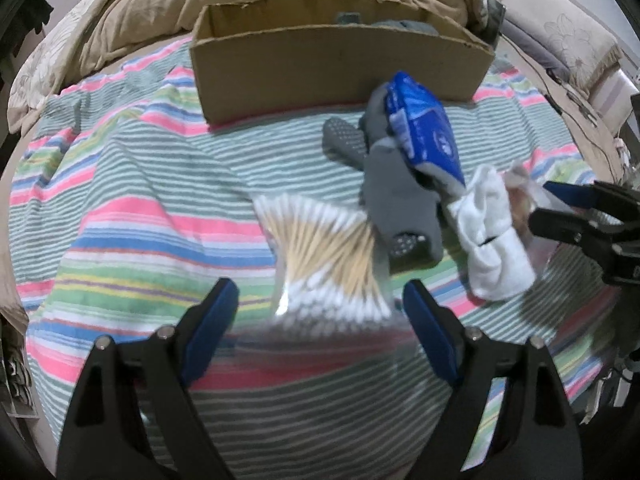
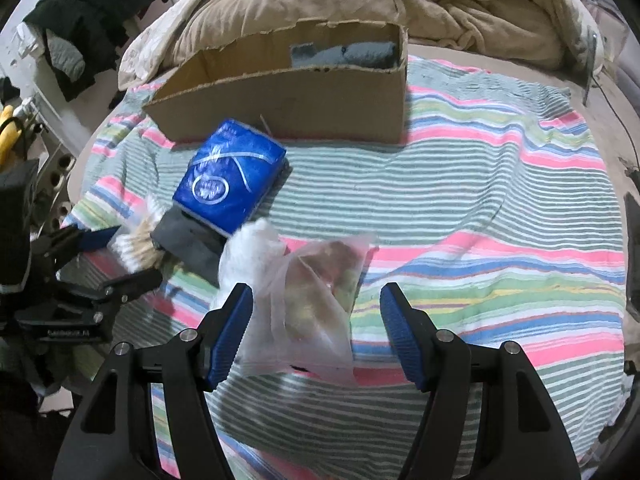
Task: Organize objects
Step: 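Grasp the cotton swab bag with the left gripper while the right grasps the clear bag, then lower swab bag and clear plastic bag into the box and release both, then grasp the grey socks with the left gripper while the right grasps the blue tissue pack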
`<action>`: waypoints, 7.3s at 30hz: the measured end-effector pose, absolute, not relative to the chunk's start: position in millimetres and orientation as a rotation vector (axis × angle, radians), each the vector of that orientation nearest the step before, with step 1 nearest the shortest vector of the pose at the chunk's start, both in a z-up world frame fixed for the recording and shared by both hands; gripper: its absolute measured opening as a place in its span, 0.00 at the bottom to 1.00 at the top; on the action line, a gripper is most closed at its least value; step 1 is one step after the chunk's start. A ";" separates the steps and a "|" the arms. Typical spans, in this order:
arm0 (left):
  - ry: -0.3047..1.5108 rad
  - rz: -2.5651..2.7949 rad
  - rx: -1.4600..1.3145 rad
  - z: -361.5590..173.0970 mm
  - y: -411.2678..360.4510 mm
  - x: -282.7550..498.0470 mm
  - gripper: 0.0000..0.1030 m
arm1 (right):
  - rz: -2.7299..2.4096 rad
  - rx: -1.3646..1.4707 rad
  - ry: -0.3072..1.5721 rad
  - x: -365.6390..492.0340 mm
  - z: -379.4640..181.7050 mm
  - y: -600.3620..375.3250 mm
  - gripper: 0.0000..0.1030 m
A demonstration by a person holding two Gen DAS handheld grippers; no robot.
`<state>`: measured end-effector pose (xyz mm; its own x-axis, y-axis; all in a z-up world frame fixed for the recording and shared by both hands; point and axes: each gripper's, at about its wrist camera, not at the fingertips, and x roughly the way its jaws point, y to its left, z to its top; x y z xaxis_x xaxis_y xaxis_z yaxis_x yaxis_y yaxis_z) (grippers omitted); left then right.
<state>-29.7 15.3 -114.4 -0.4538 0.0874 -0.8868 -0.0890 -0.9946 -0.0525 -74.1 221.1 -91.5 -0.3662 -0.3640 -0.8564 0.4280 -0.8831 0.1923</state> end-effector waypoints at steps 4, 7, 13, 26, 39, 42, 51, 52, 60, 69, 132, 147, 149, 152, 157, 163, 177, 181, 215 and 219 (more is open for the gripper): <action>-0.022 2.608 -1.568 -114.9 11.1 -33.5 0.63 | -2.247 1.393 0.105 -69.6 -94.5 222.4 0.67; -0.045 2.613 -1.543 -114.0 9.2 -33.0 0.53 | -2.222 1.388 0.072 -68.4 -95.1 224.5 0.46; -0.108 2.616 -1.505 -105.7 4.0 -28.0 0.47 | -2.225 1.364 0.043 -63.6 -89.8 230.2 0.39; -0.208 2.665 -1.385 -66.6 -12.9 -20.8 0.31 | -2.306 1.243 0.015 -67.0 -48.3 244.6 0.38; -0.127 2.538 -1.582 -101.5 2.6 -27.2 0.76 | -2.314 1.230 0.013 -73.7 -41.3 243.2 0.35; -0.069 2.544 -1.562 -106.8 10.4 -26.8 0.76 | -2.316 1.226 0.014 -74.1 -42.1 243.1 0.31; -0.006 2.520 -1.555 -118.8 18.8 -31.7 0.46 | -2.281 1.332 0.077 -70.4 -65.2 238.5 0.61; -0.024 2.520 -1.550 -118.3 16.8 -31.3 0.46 | -2.266 1.355 0.080 -70.5 -69.9 237.5 0.61; -0.129 2.509 -1.490 -106.7 2.2 -26.0 0.42 | -2.245 1.426 0.144 -70.1 -102.6 221.3 0.47; -0.260 2.551 -1.370 -69.1 -21.9 -22.8 0.42 | -2.272 1.299 0.023 -70.2 -57.7 238.8 0.43; -0.105 2.683 -1.287 -66.4 -31.6 -193.4 0.45 | -2.259 1.256 -0.031 -233.1 -72.8 143.2 0.44; -0.164 2.720 -1.225 -35.9 -35.5 -161.7 0.70 | -2.316 1.210 -0.050 -213.1 -48.2 151.4 0.65; -0.178 2.726 -1.209 -29.5 -37.9 -153.7 0.71 | -2.325 1.201 -0.057 -207.9 -42.2 154.6 0.65; -0.188 2.739 -1.188 -21.5 -40.4 -140.9 0.71 | -2.338 1.186 -0.063 -196.2 -33.4 159.5 0.65; -0.212 2.744 -1.174 -15.6 -42.4 -119.4 0.72 | -2.348 1.174 -0.064 -174.6 -25.5 167.0 0.65; -0.237 2.740 -1.170 -16.9 -42.4 -93.3 0.79 | -2.347 1.187 -0.057 -150.5 -28.0 168.4 0.74; -0.262 2.724 -1.235 -39.1 -45.2 -64.1 0.79 | -2.292 1.271 -0.058 -128.5 -58.7 158.9 0.77; -0.264 2.705 -1.270 -49.6 -45.4 -61.3 0.79 | -2.271 1.297 -0.053 -128.5 -69.9 152.7 0.77; -0.071 2.499 -1.411 -115.4 46.0 -100.8 0.40 | -2.273 1.229 -0.135 -132.8 -64.4 202.7 0.56; -0.111 2.491 -1.392 -110.2 42.0 -100.5 0.32 | -2.297 1.215 -0.151 -135.1 -58.9 215.4 0.56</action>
<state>-100.5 42.0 -110.2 -0.4939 0.2827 -0.8223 -0.2087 -0.9566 -0.2035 -135.1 215.4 -58.9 -0.4535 -0.5033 -0.7356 0.4023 -0.8520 0.3349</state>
